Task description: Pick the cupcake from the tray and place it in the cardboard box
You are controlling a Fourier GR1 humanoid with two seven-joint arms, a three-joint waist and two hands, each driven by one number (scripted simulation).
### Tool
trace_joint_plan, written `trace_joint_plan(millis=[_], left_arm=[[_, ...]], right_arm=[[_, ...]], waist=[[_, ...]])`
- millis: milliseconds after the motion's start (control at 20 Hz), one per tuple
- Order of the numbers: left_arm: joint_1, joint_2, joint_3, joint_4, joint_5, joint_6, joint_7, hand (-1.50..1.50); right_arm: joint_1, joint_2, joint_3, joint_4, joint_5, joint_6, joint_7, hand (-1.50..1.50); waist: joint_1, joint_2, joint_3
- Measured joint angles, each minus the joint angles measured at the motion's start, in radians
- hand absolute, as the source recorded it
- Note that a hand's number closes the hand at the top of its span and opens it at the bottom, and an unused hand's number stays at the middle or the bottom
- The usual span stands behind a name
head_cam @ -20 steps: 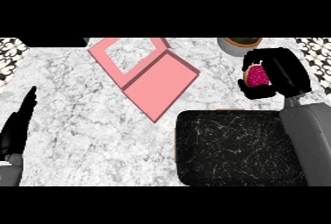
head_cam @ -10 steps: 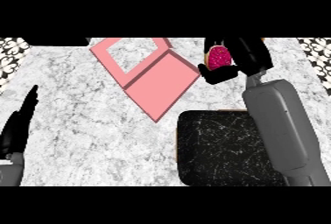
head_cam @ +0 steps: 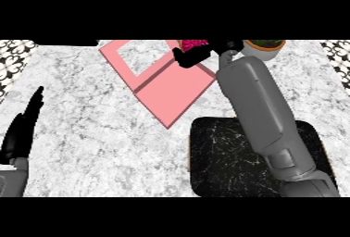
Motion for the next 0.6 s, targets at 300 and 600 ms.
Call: trace_joint_plan(millis=[300,600], left_arm=[[-0.01,-0.013,-0.007,-0.003,-0.003,-0.009,-0.002,0.0],[-0.027,-0.019,-0.019,-0.006,-0.018,-0.01,-0.003,0.0]], right_arm=[[-0.128,0.019,-0.008,0.267,-0.043,-0.125,-0.031,1.5],[-0.206,0.024,0.006,0.472,-0.046,-0.249,-0.028,1.5]], waist=[[0.023,0.008,0.0],[0.049,0.017,-0.001]])
